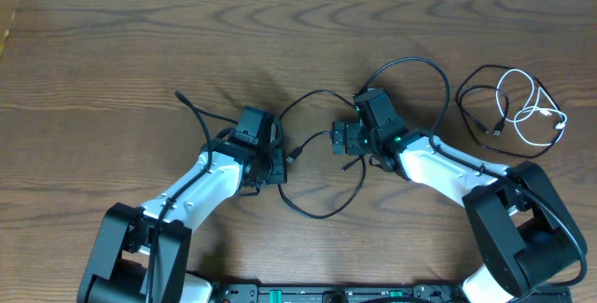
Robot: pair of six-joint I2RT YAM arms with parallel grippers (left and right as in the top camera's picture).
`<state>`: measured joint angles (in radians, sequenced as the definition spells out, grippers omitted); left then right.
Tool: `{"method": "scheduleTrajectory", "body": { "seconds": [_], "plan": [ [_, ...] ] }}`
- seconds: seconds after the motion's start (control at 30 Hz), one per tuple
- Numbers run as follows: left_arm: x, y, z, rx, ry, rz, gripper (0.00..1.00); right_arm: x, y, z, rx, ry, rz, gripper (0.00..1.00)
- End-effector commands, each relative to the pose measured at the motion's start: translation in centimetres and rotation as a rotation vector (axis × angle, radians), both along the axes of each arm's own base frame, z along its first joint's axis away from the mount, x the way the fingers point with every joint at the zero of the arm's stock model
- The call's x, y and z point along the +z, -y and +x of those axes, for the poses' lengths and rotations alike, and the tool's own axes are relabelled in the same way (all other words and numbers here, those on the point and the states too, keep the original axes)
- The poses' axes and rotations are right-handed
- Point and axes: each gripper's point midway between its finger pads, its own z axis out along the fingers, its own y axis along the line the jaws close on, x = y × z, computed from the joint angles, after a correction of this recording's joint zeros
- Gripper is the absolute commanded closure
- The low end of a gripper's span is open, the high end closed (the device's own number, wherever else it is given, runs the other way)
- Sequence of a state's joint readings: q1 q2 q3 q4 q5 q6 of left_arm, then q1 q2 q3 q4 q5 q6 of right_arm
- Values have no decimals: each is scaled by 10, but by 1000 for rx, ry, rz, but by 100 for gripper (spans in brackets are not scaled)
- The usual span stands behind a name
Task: Untangle cables
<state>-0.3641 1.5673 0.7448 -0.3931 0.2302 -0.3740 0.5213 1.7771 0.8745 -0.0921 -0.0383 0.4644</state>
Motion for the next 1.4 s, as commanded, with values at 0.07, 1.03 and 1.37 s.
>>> {"method": "scheduleTrajectory", "body": {
  "seconds": [0.07, 1.03, 1.37],
  "plan": [
    [-6, -4, -5, 6, -19, 20, 42, -18, -11, -26, 37, -124, 72, 1],
    [-5, -1, 3, 5, 21, 5, 2, -21, -1, -22, -122, -149, 78, 1],
    [-5, 0, 3, 5, 21, 5, 2, -22, -1, -22, -122, -150, 78, 1]
  ]
}}
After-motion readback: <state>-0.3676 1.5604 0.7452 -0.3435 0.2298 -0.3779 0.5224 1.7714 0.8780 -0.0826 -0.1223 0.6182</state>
